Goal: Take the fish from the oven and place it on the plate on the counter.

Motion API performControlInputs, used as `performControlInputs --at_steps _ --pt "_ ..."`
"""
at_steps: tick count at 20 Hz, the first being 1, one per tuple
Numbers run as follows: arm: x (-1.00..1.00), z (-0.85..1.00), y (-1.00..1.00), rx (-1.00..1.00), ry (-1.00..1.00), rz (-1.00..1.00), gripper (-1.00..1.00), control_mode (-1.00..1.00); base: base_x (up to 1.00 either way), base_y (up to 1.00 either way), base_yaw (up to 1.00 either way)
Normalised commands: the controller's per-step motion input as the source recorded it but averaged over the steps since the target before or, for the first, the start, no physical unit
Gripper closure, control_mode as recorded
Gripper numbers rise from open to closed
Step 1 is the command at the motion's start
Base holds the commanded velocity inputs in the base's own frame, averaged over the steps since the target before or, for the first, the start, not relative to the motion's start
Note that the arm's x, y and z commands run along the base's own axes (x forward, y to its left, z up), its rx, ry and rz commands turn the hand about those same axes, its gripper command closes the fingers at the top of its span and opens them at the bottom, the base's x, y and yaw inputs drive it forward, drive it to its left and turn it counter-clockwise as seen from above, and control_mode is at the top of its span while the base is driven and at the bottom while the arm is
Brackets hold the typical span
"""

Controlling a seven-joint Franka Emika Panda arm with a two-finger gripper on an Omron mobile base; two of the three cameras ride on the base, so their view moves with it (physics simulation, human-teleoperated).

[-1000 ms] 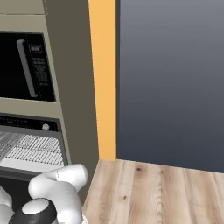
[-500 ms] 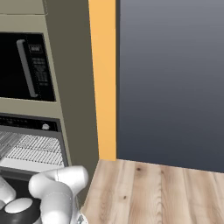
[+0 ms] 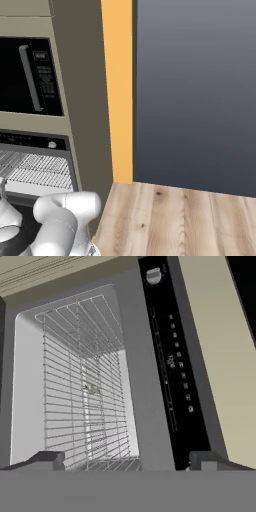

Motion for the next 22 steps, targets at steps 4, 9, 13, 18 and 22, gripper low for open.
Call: performControlInputs --at_steps 4,9,13,18,22 --pt "0.06 -0.40 0.03 -0.10 -0.02 -0.02 -1.00 -1.00 0.00 0.00 0.00" --pt "0.09 -0.11 0.05 -0.04 -0.01 -0.01 -1.00 -1.00 0.00 0.00 0.00" --pt "0.06 -0.09 0.04 -0.03 0.00 -0.01 -1.00 -1.00 0.00 0.00 0.00" --pt "0.04 -0.03 0.03 -0.01 0.00 0.00 -1.00 -1.00 0.00 0.00 0.00" --pt "0.00 -0.10 0.25 -0.03 0.00 0.00 -1.00 -1.00 0.00 0.00 0.00"
